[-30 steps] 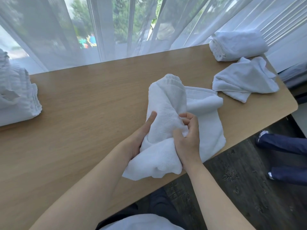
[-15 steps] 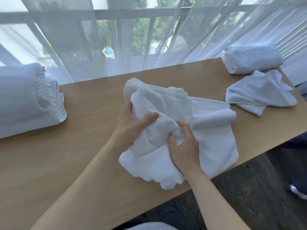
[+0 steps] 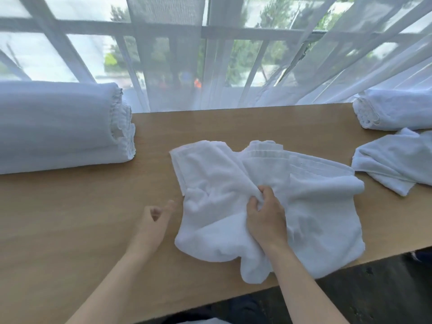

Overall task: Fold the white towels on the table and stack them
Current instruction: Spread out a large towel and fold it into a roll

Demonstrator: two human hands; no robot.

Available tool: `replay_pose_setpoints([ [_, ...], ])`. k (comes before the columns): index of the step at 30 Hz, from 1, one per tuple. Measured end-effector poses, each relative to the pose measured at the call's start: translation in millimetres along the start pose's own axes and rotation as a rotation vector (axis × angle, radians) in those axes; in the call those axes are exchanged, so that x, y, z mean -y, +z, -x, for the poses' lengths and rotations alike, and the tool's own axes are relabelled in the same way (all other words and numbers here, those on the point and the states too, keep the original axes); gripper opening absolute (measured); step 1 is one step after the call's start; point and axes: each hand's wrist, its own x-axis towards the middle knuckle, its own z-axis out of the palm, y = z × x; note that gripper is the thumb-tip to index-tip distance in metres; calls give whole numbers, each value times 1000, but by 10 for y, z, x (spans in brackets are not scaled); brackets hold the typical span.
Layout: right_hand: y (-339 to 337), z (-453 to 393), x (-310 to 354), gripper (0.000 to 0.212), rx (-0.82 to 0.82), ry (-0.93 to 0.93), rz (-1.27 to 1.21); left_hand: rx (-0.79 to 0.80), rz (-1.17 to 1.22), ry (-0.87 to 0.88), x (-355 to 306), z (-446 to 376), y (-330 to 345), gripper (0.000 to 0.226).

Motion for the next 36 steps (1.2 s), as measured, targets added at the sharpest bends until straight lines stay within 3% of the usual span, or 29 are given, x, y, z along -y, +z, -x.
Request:
replay_pose_setpoints([
  [2, 28, -17, 31, 12, -6, 8, 17, 226, 61, -243, 176, 133, -24, 118],
  [5, 64, -24, 88, 12, -8, 11, 41, 770, 228, -477, 329, 368, 149, 129],
  [7, 62, -16, 122, 13, 1, -6, 62, 868, 551, -493, 294, 466, 394, 117],
  [9, 17, -12, 137, 14, 17, -23, 74, 688, 972, -512, 143, 495, 678, 89],
  [11, -53, -1, 153, 15, 32, -44, 78, 468, 1234, -491, -76, 502, 864, 62],
  [14, -215, 19, 192, 18, 3, -76, 79, 412, 1179, -360, -377, 544, 882, 33],
  [16, -351, 18, 216, 26, -47, -64, 37, 401, 1080, -166, -513, 596, 771, 29],
  [19, -483, 13, 251, 44, -116, -89, 27, 444, 1004, 279, -628, 669, 510, 26],
  [21, -452, 17, 286, 47, -62, -159, 71, 476, 1061, 390, -539, 637, 335, 34],
  [26, -82, -164, 254, 43, 500, -267, 248, 188, 1301, 36, 22, 347, 70, 42],
  [28, 78, -251, 241, 45, 635, -327, 304, 125, 1323, -13, 226, 300, 58, 47],
  [33, 265, -458, 283, 32, 592, -544, 336, -13, 1319, -7, 334, 238, 95, 60],
  [36, 315, -721, 428, 31, 471, -656, 360, -108, 1358, -43, 284, 149, 148, 50],
])
